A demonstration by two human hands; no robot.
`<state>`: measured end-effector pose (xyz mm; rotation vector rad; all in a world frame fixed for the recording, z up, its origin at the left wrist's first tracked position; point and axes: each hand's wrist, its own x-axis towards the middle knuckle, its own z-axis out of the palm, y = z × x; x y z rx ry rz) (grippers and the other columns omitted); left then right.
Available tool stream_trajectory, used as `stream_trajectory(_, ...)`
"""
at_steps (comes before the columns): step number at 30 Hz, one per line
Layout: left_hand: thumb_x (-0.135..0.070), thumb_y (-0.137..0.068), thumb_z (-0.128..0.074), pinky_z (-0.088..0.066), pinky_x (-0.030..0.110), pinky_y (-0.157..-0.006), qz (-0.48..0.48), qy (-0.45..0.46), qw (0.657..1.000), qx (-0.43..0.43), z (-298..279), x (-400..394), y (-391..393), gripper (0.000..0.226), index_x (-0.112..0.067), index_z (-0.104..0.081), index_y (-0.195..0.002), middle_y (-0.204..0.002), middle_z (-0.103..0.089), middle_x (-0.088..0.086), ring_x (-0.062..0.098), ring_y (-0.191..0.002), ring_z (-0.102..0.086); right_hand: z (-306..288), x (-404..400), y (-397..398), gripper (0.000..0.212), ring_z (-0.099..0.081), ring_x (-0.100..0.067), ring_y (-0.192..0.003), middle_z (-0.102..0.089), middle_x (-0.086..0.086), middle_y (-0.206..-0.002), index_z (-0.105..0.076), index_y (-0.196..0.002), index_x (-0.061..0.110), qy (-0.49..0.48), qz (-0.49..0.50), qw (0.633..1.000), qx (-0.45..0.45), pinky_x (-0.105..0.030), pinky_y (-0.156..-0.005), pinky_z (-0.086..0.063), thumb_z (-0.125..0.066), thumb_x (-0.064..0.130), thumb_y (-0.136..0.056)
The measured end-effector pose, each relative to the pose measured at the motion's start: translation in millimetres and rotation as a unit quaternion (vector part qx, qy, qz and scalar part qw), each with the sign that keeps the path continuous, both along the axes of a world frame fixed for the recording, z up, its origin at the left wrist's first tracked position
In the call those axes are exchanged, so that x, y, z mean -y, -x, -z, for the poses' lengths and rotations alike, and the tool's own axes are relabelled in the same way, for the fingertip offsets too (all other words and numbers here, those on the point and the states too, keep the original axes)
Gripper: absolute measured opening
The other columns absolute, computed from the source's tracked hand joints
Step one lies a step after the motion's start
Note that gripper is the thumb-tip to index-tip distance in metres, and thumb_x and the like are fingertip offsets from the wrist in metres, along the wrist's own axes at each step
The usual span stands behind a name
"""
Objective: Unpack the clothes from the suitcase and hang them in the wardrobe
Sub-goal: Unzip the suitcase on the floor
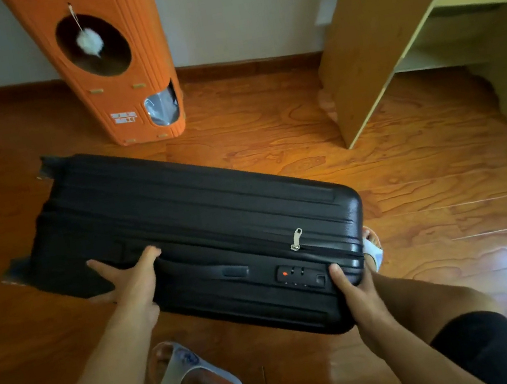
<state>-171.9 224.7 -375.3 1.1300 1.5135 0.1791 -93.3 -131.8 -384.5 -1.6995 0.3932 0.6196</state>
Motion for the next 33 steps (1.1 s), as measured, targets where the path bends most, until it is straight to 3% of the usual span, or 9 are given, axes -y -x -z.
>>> stream_trajectory(3,-0.048,-0.051,-0.084,-0.035,0.069,-0.109,-0.022,-0.005,1.0,0.02,12,13,31,0.129,-0.076,0.009,-0.137,-0.169,0.013,0.004,0.043,-0.152,-0.018,12,6,22,0.076,-0.063,-0.012,-0.117,-0.067,0.014,-0.124,-0.048,-0.133,0.053,-0.003,0.002,1.0,0.021,-0.048,-0.102,-0.051,-0.079,0.069,-0.065)
stream_trajectory(7,-0.037,-0.075,-0.083,-0.034,0.067,-0.112,-0.062,-0.012,0.996,0.057,18,30,46,0.118,-0.071,0.007,-0.143,-0.167,0.022,0.003,0.042,-0.153,-0.013,15,9,22,0.056,-0.064,-0.011,-0.116,-0.068,0.013,-0.123,-0.051,-0.133,0.051,-0.027,-0.021,0.998,0.048,-0.046,-0.1,-0.053,-0.073,0.049,-0.081)
stream_trajectory(10,-0.033,-0.082,-0.081,-0.031,0.065,-0.115,-0.079,-0.018,0.994,0.071,16,41,38,0.116,-0.064,0.009,-0.148,-0.167,0.022,0.007,0.042,-0.153,-0.01,11,4,-4,0.036,-0.068,-0.004,-0.103,-0.069,0.01,-0.118,-0.055,-0.121,0.046,-0.039,-0.02,0.998,0.05,-0.028,-0.083,-0.058,-0.069,0.033,-0.091)
stream_trajectory(12,-0.031,-0.084,-0.08,-0.033,0.065,-0.114,-0.103,-0.024,0.992,0.068,19,49,34,0.115,-0.061,0.01,-0.151,-0.167,0.02,0.01,0.045,-0.153,-0.011,10,2,-23,0.037,-0.07,-0.004,-0.1,-0.069,0.005,-0.12,-0.055,-0.126,0.037,-0.047,-0.031,0.997,0.045,-0.02,-0.074,-0.057,-0.069,0.03,-0.092)
stream_trajectory(17,-0.036,-0.072,-0.085,-0.035,0.067,-0.112,-0.124,-0.004,0.987,0.1,35,37,29,0.125,-0.066,0.012,-0.146,-0.167,0.02,0.012,0.045,-0.152,-0.014,16,-16,-55,0.037,-0.072,-0.007,-0.092,-0.072,0.003,-0.112,-0.054,-0.128,0.026,-0.083,-0.054,0.994,0.036,-0.024,-0.068,-0.06,-0.065,0.015,-0.095)
stream_trajectory(22,-0.053,-0.044,-0.085,-0.035,0.068,-0.111,-0.095,-0.003,0.989,0.11,49,-9,14,0.133,-0.076,0.006,-0.138,-0.169,0.014,0.009,0.044,-0.151,-0.018,37,-42,-69,0.061,-0.065,-0.02,-0.118,-0.067,-0.001,-0.128,-0.048,-0.139,0.034,-0.126,-0.075,0.989,0.031,-0.04,-0.096,-0.053,-0.072,0.02,-0.084)
stream_trajectory(27,-0.034,-0.078,-0.081,-0.042,0.068,-0.104,-0.085,0.024,0.988,0.129,37,-12,11,0.119,-0.068,0.011,-0.146,-0.169,0.012,0.009,0.047,-0.149,-0.023,30,-51,-66,0.061,-0.068,-0.008,-0.108,-0.071,0.008,-0.119,-0.051,-0.134,0.041,-0.11,-0.062,0.99,0.057,-0.023,-0.084,-0.058,-0.068,0.005,-0.088)
stream_trajectory(30,-0.016,-0.09,-0.071,-0.051,0.068,-0.089,-0.08,0.093,0.987,0.107,40,-9,36,0.115,-0.065,0.015,-0.147,-0.168,-0.008,0.017,0.053,-0.14,-0.035,39,-38,-43,0.079,-0.063,-0.025,-0.119,-0.068,-0.004,-0.126,-0.051,-0.135,0.032,-0.116,-0.078,0.99,-0.002,-0.049,-0.102,-0.05,-0.08,-0.003,-0.07)
stream_trajectory(33,-0.002,-0.093,-0.061,-0.048,0.074,-0.091,-0.08,0.152,0.978,0.116,48,-4,61,0.117,-0.057,0.026,-0.148,-0.164,-0.02,0.02,0.056,-0.137,-0.037,60,-20,-24,0.111,-0.059,-0.033,-0.124,-0.065,-0.01,-0.131,-0.043,-0.14,0.031,-0.111,-0.107,0.987,-0.05,-0.06,-0.106,-0.043,-0.094,-0.003,-0.048)
